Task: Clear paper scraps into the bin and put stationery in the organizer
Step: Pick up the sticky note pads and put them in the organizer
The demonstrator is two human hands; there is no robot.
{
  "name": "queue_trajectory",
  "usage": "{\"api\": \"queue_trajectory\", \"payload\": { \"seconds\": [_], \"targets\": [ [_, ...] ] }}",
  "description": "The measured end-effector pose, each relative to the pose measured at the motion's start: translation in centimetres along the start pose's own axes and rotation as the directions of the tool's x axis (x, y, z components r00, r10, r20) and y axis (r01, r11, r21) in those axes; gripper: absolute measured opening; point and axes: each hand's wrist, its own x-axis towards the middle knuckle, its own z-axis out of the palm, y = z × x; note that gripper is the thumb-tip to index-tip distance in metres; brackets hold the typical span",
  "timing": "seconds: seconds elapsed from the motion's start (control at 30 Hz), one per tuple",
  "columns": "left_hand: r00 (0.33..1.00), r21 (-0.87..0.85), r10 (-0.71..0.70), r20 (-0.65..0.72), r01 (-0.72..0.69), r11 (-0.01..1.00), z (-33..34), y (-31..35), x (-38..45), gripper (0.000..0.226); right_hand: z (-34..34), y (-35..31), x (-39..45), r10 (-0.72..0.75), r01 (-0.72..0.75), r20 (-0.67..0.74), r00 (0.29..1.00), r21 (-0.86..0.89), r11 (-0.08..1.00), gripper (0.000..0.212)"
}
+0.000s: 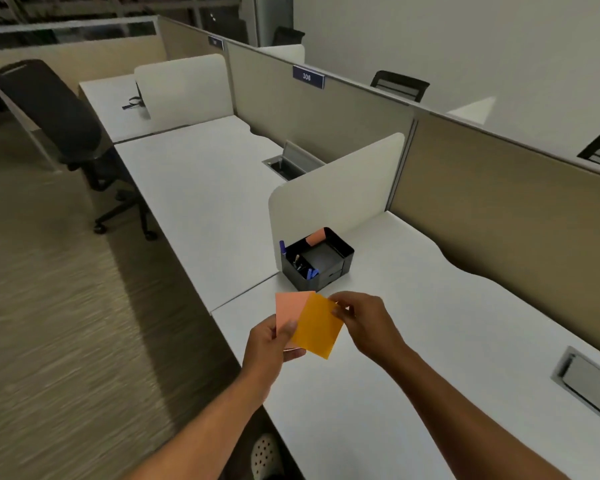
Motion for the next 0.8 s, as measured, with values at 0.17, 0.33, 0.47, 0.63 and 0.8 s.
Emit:
{"api": "queue_trajectory", "payload": {
  "seconds": [0.17, 0.33, 0.47, 0.63, 0.8],
  "targets": [
    [0.999, -0.04, -0.044, -0.008, 0.044, 0.998, -1.3, -0.3, 4.1, 0.022, -2.0, 1.0, 7.9, 0.027, -0.025, -0.095, 0.995, 0.029, 0.999, 0.023],
    [0.998, -0.051, -0.065, -0.013, 0.064, 0.997, -3.6, -0.4, 7.6, 0.02, -3.8, 1.5, 17.8, 0.003, 0.009, -0.198, 0.98, 0.059, 0.998, 0.033],
    [0.996, -0.045, -0.075, -0.042, 0.073, 0.996, -5.4, -1.1, 10.0, 0.027, -2.4, 2.8, 24.8, -0.044, 0.037, -0.209, 0.977, -0.035, 0.999, 0.037],
    [0.99, -0.05, -0.113, -0.089, 0.109, 0.993, -6.8, -2.4, 11.7, 0.017, 0.5, 5.0, 30.2, -0.054, 0.033, -0.09, 0.994, -0.214, 0.976, 0.036],
    [0.981, -0.076, -0.155, -0.114, 0.147, 0.986, -7.5, -3.3, 12.4, 0.018, 2.1, 6.5, 32.9, 0.01, 0.011, 0.082, 0.997, -0.253, 0.967, 0.038]
  ]
}}
